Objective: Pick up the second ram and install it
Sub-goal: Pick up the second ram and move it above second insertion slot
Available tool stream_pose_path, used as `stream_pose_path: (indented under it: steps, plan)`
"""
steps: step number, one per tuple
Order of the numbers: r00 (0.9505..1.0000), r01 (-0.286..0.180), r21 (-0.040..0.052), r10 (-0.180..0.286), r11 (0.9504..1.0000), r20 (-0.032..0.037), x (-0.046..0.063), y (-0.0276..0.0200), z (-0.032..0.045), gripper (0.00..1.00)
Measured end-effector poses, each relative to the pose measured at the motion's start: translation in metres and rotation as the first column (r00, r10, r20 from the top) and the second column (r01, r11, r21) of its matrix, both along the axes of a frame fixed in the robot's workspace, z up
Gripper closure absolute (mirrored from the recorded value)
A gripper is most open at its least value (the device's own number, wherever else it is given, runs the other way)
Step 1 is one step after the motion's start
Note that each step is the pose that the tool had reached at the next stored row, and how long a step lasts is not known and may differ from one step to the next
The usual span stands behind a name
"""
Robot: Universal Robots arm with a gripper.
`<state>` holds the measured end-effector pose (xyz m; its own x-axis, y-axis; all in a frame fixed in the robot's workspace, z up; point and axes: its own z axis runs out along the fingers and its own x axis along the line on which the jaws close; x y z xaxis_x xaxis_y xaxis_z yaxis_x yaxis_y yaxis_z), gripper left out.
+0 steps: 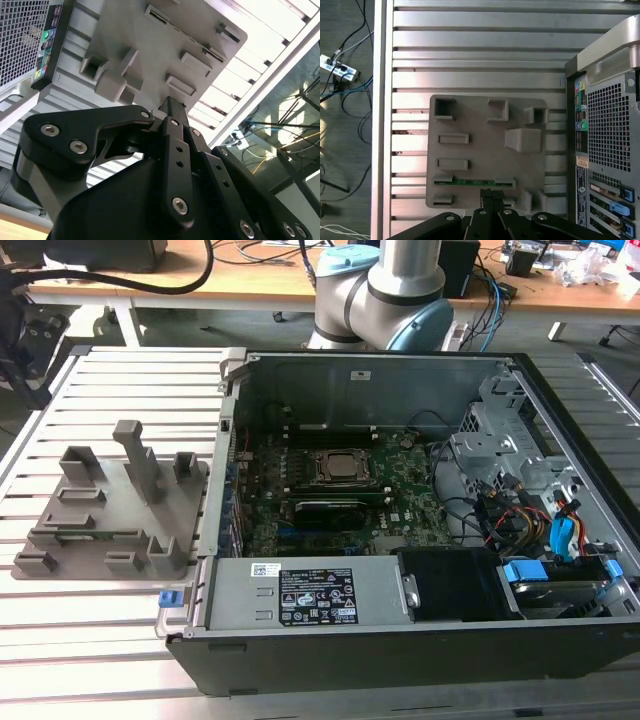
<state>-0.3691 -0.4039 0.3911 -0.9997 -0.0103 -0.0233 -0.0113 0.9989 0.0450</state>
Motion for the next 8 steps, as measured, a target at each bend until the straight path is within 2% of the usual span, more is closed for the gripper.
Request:
stream_pose_path:
  steps: [6,8]
  plan:
    - [0.9971,-0.076,0.0000,0.076,0.9971,0.0000,0.0000,0.0000,0.0000,0.89]
    - [0.9921,-0.125,0.0000,0.125,0.9921,0.0000,0.0000,0.0000,0.0000,0.89]
